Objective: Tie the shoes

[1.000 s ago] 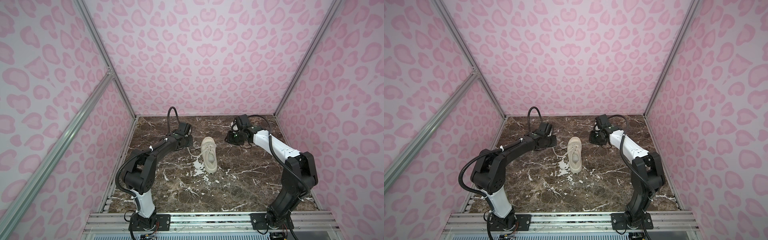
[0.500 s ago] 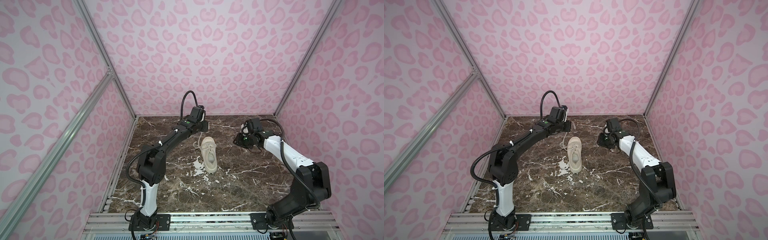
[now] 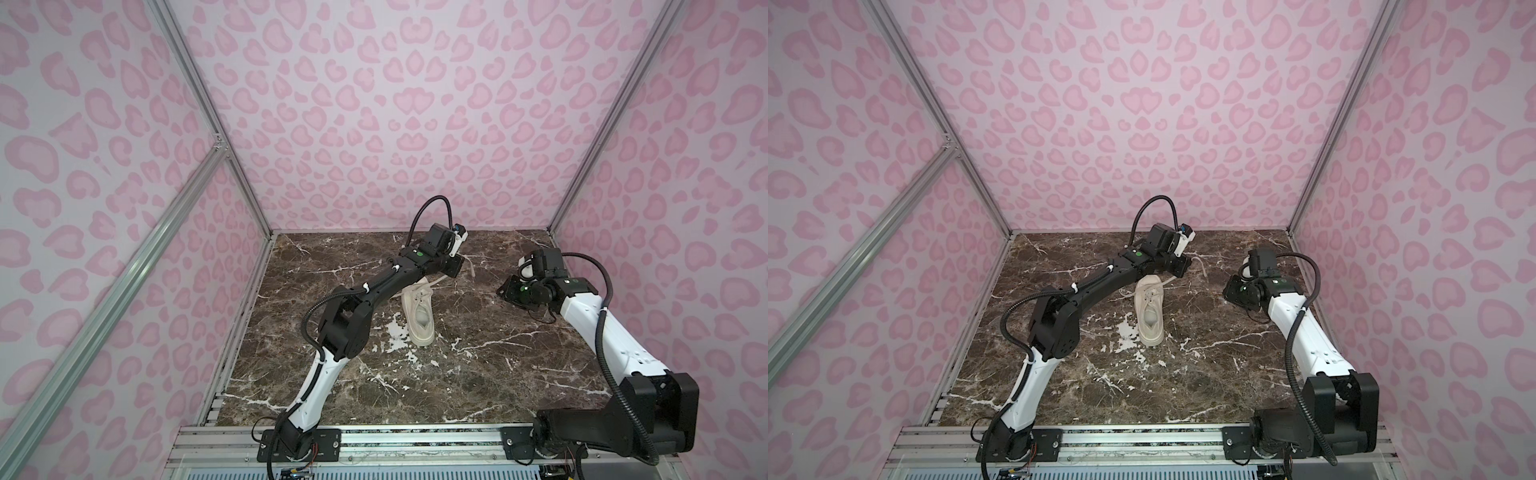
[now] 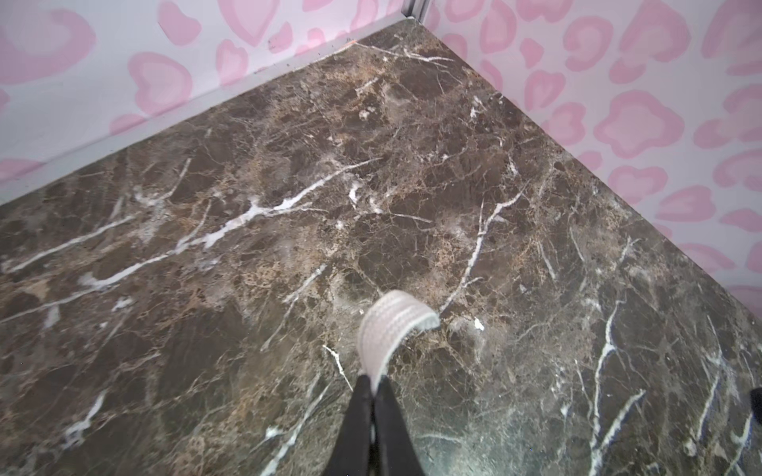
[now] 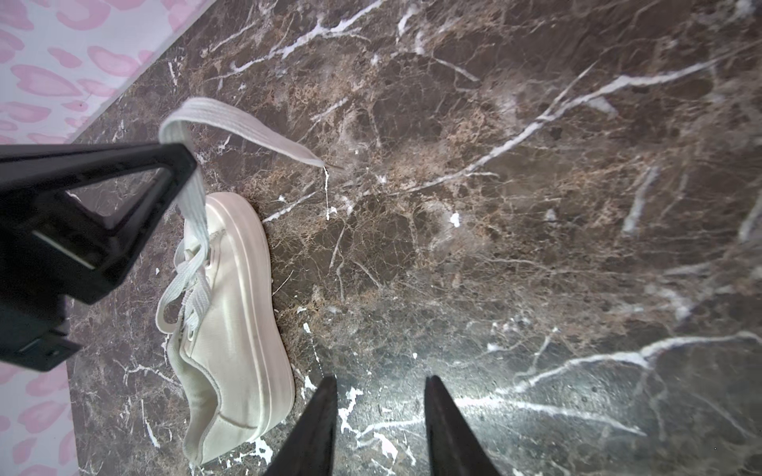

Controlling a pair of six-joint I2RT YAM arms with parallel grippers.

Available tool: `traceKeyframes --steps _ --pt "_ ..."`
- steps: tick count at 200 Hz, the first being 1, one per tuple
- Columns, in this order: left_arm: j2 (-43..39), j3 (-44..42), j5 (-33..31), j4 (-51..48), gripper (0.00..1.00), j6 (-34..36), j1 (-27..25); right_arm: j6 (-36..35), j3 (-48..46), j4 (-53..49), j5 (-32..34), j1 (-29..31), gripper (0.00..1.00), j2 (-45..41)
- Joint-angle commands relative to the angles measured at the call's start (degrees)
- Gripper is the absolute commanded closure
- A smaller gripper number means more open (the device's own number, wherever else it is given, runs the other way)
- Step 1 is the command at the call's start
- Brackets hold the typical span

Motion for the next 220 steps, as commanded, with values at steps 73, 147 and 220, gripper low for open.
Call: traceKeyframes --steps 73,147,220 --pt "2.01 0.58 10.68 -8.98 0.94 9.02 -4.05 -1.32 0.91 -1.31 -0.44 -0.35 0.62 0.34" --pt "6.18 5.1 7.74 -13.96 0.93 12.11 -4.14 -1.53 0.15 -1.13 0.2 -0.28 0.61 0.06" --pt "11.79 13.8 2.37 -12.73 0.56 9.1 -2.17 -3.78 1.4 -3.24 1.51 -0.34 0.6 2.89"
